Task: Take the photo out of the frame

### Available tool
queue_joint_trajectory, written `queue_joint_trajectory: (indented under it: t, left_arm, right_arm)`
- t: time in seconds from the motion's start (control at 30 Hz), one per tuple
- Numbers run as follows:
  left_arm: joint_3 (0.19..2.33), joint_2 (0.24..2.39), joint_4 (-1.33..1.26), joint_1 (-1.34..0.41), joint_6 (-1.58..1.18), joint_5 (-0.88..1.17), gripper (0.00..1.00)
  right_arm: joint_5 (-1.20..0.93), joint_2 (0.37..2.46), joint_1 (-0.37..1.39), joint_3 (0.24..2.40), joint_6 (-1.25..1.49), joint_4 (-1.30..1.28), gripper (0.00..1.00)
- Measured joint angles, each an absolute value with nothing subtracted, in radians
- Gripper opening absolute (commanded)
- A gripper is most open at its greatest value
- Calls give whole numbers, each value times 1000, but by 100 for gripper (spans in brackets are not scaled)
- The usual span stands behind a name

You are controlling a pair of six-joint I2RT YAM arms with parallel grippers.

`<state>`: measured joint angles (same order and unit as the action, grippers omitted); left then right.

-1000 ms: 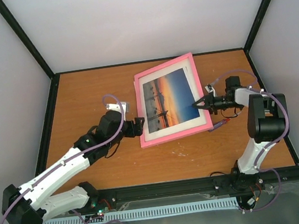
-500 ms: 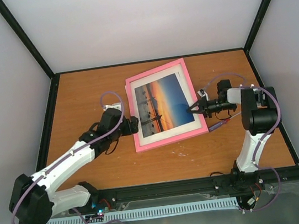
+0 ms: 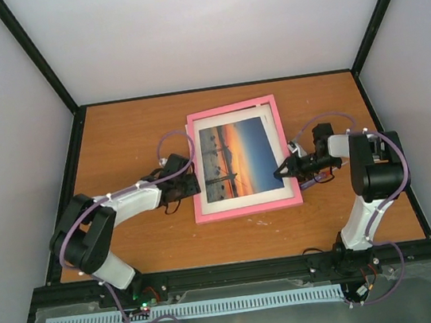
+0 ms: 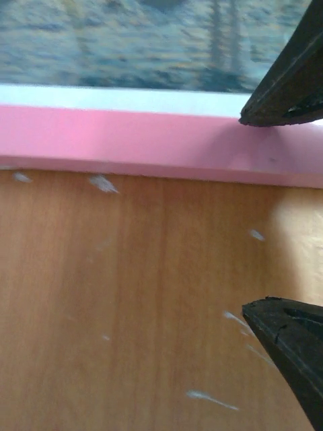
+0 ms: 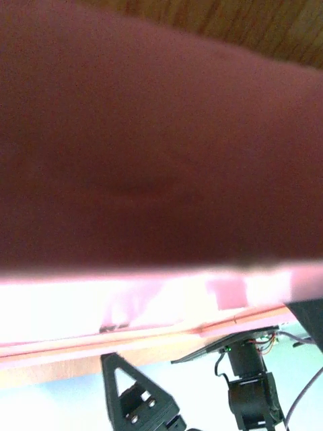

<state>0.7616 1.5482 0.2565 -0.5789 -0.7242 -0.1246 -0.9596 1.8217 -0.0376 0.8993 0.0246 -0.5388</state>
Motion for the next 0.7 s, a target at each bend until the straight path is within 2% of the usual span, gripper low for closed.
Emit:
queue_joint_trajectory:
  t: [0.43,0.7]
  left_arm:
    - [903,1737,205,-574,-712,-121,41]
    - [907,1749,190,-573,-685,-113,26]
  right_arm:
    - [-873,1803,-37,895,-31,-551,47]
    - [-724,1633,-39,895,-64,-569,54]
